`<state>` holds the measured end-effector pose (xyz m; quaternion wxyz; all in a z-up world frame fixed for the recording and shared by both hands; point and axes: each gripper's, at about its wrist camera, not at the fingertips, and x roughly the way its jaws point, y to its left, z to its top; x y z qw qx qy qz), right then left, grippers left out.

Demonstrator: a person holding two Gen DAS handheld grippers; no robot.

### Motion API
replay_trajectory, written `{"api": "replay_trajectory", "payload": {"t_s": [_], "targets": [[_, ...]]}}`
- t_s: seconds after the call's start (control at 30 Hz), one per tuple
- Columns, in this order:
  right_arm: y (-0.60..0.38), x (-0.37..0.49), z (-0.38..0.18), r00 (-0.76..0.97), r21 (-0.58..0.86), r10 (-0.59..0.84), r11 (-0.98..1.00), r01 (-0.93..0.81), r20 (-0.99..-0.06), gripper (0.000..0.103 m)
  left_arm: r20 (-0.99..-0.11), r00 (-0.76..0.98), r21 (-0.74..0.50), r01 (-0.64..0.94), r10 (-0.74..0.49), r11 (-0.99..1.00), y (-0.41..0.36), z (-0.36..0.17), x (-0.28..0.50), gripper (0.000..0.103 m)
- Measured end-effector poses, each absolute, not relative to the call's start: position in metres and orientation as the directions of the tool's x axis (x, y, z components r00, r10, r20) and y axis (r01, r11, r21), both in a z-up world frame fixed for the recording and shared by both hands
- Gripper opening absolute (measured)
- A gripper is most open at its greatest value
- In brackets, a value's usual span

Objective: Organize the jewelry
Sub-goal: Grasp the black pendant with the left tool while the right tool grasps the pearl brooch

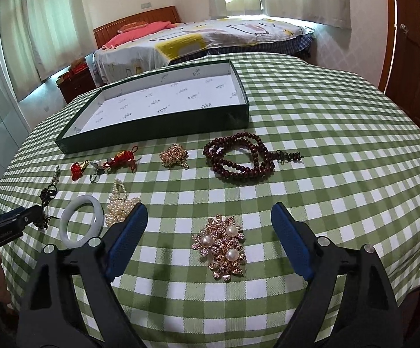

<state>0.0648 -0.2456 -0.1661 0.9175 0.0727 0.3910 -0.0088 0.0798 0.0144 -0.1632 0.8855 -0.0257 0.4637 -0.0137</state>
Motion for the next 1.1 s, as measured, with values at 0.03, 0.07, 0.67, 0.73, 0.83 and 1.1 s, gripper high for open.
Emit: {"api": "replay_trajectory", "payload": {"t_s": [0.03, 0.07, 0.67, 0.73, 0.83, 1.1], "targets": [[-0.246, 0.065, -0.166, 0.694, 0.13, 0.041, 0.989, 0.076, -0.719, 0.085, -0.818, 0.573, -0.053, 0.011, -0.05, 0.999, 0.012, -0.163, 0.08, 0.065], [-0.247, 0.065, -0.167, 0.694, 0.133, 0.042, 0.988, 0.077, -0.719, 0.085, -0.816, 0.576, -0.044, 0.022, -0.049, 0.999, 0.009, -0.162, 0.079, 0.065], [-0.252, 0.066, -0.17, 0.688, 0.126, 0.028, 0.988, 0.093, -0.725, 0.083, -0.817, 0.573, 0.013, 0.134, -0.067, 0.991, 0.003, -0.167, 0.078, 0.036], [-0.253, 0.066, -0.17, 0.686, 0.123, 0.022, 0.987, 0.099, -0.727, 0.083, -0.815, 0.576, 0.024, 0.144, -0.064, 0.989, 0.001, -0.168, 0.078, 0.032], [-0.254, 0.066, -0.171, 0.684, 0.111, 0.009, 0.988, 0.105, -0.73, 0.082, -0.814, 0.578, 0.029, 0.135, -0.055, 0.99, 0.002, -0.167, 0.077, 0.023], [-0.254, 0.067, -0.182, 0.652, 0.108, 0.018, 0.989, 0.098, -0.758, 0.07, -0.81, 0.583, 0.002, 0.108, -0.062, 0.994, 0.01, -0.167, 0.08, 0.018]]}}
